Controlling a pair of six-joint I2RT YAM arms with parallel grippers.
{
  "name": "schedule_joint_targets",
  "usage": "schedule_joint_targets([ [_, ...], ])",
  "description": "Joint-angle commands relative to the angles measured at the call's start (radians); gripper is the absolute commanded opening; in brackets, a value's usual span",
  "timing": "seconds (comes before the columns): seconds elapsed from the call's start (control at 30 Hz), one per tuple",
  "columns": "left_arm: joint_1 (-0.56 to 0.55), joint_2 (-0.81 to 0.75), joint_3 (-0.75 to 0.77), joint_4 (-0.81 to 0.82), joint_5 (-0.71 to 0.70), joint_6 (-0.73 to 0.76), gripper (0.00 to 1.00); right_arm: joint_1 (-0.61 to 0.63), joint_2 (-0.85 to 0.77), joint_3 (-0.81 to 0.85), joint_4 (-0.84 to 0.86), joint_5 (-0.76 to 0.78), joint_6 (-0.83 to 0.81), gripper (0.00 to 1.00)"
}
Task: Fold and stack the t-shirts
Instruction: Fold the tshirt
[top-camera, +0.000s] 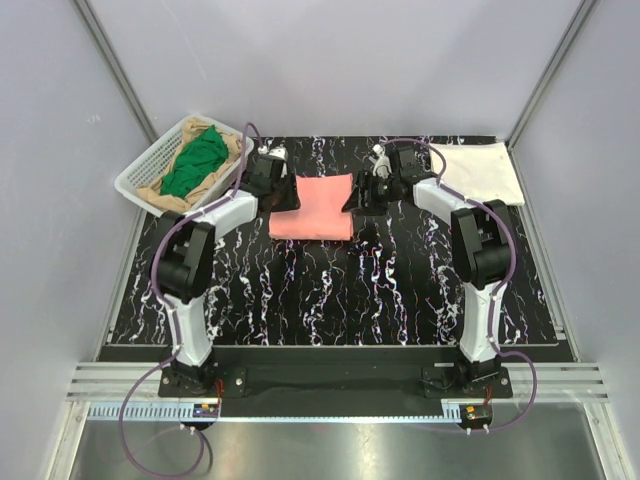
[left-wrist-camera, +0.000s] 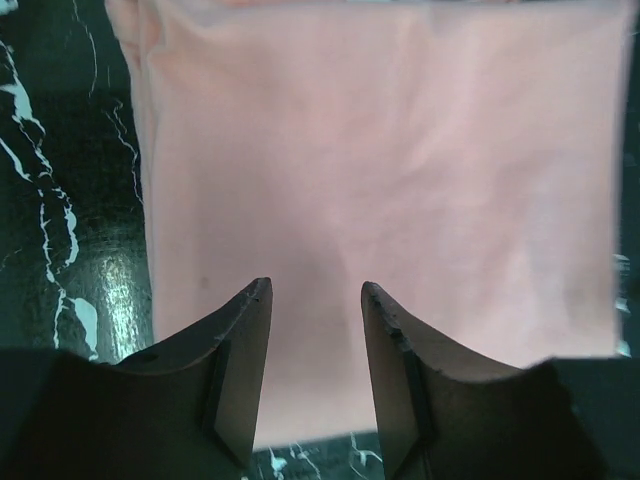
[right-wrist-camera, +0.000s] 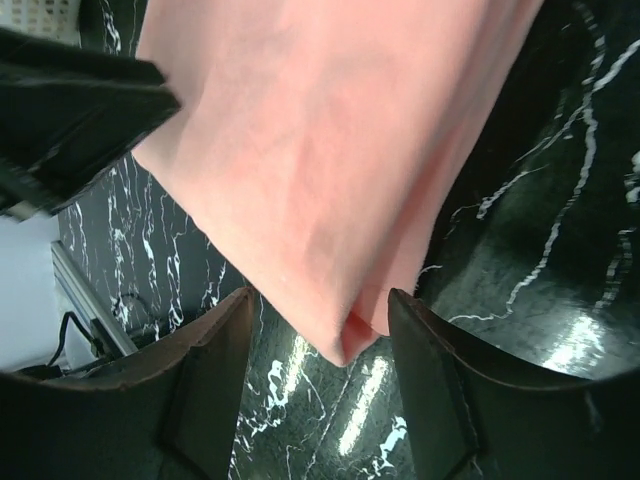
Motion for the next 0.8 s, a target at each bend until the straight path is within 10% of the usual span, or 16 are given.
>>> schedule_joint_targets([
  [0.0,0.006,0.068,0.055,0.031,-0.044,0.027,0.45,0.027,0.02,-0.012,0.047,-0.036,0.005,0.63],
  [0.23,0.006,0.1,0.035,0.045,-0.107,-0.008,0.45,0.044,0.049,-0.065,0.061,0.01,0.004,0.47],
  [0.4,0.006,0.089,-0.026,0.074,-0.127,-0.047,0.45,0.042,0.044,-0.096,0.063,0.061,0.01,0.03],
  [0.77,-0.092,-0.053,-0.209,0.076,-0.254,-0.12,0.45,0.036,-0.078,-0.252,0.047,0.133,0.028,0.0],
])
